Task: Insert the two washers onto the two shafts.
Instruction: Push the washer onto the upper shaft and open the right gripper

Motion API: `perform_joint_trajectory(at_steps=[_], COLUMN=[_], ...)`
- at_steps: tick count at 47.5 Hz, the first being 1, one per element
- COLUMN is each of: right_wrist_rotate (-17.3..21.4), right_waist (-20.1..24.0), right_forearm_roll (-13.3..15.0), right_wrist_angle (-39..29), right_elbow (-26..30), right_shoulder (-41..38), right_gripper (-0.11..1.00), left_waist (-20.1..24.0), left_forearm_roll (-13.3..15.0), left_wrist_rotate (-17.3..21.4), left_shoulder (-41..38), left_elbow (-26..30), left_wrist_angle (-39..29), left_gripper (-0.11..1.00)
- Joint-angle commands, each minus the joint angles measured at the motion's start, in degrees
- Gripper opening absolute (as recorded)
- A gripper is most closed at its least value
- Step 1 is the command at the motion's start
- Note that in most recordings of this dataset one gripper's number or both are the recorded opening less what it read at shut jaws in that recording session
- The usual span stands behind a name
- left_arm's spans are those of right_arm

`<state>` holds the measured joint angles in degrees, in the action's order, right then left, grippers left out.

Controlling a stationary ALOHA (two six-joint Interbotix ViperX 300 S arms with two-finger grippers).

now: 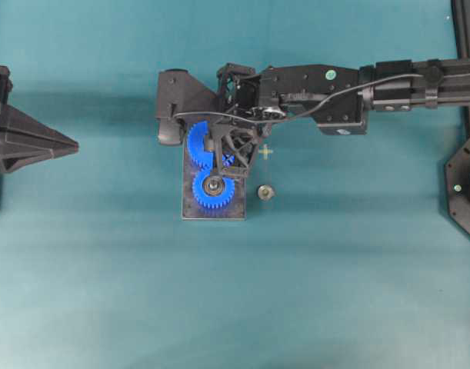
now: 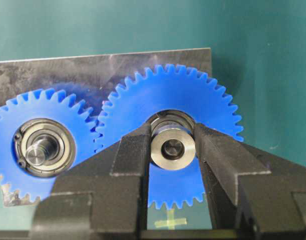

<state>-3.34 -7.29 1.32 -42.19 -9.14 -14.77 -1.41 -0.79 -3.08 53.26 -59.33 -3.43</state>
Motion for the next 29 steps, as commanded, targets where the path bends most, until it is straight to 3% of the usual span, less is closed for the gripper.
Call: perform_joint_trajectory(at_steps=[1,26,29], right_wrist_rotate=[0.0,0.4,0.5], right_waist=[-0.1,0.2,0.2], right_forearm_roll=[0.1,0.0,0.0], right_wrist_angle=[0.1,0.2,0.1], right_elbow=[1.2,1.6,1.8], right_shoulder=[1.1,1.1,1.1], right_gripper=[0.33,0.33,0.42], left_waist=[-0.1,-0.1,-0.2], left_forearm_roll=[-0.1,-0.1,-0.1], left_wrist_rotate=[-0.1,-0.2,-0.2], left_shoulder=[-0.3,-0.3,-0.3], left_elbow=[0.8,0.7,0.7], left_wrist_angle=[0.3,0.3,0.3], left_gripper=[0.01,0.01,0.01])
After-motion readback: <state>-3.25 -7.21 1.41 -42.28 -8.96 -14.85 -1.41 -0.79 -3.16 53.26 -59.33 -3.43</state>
